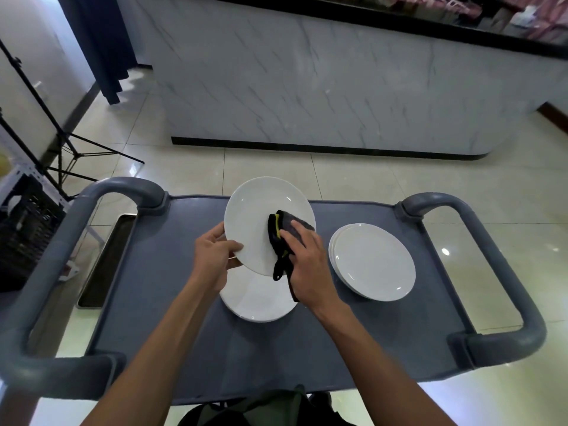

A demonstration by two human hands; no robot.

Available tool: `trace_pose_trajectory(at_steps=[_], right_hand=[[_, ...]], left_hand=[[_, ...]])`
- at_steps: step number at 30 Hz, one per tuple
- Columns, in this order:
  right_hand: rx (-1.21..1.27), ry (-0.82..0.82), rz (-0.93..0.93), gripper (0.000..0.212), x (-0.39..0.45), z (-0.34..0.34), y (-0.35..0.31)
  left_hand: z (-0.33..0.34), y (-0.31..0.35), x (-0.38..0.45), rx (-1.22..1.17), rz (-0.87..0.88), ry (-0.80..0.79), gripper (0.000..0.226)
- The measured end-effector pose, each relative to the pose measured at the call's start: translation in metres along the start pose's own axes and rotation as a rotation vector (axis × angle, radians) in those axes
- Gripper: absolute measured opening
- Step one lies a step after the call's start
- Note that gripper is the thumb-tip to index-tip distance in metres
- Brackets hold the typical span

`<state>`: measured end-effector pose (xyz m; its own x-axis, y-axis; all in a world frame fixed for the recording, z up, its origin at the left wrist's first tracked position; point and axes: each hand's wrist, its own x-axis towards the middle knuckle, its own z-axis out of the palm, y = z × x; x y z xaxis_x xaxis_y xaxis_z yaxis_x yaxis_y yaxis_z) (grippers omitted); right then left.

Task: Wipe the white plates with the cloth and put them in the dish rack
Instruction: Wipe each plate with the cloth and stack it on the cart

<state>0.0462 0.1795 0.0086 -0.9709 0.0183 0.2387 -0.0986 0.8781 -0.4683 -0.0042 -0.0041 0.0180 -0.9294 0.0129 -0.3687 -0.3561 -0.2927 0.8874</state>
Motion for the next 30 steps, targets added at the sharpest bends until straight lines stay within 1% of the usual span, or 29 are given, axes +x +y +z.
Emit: trace_pose_trajectory(at_steps=[5, 9, 17, 21, 26, 30], right_hand=[[-0.082, 0.048, 0.019, 0.067, 0.016, -0.018, 0.008], [-0.121, 0.034, 0.029, 0.068, 0.036, -0.029, 0.006], [-0.053, 0.028, -0.101, 0.066, 0.048, -0.028, -0.021], [-0.005, 0.007, -0.190, 0.065, 0.041, -0.019, -0.034], [0.008, -0.036, -0.292, 0.060, 0.031, -0.018, -0.033], [0.024, -0.074, -0.334, 0.058, 0.015, -0.019, -0.027]], left_hand=[[-0.004, 0.002, -0.004, 0.037, -0.005, -0.072, 0.053], [-0.005, 0.003, -0.008, 0.069, 0.007, -0.117, 0.054], [-0.008, 0.007, -0.011, 0.140, 0.014, -0.193, 0.050], [-0.008, 0.003, -0.015, 0.150, 0.007, -0.206, 0.052], [-0.008, 0.001, -0.014, 0.122, -0.003, -0.200, 0.055], [-0.007, 0.000, -0.014, 0.115, -0.028, -0.211, 0.054]])
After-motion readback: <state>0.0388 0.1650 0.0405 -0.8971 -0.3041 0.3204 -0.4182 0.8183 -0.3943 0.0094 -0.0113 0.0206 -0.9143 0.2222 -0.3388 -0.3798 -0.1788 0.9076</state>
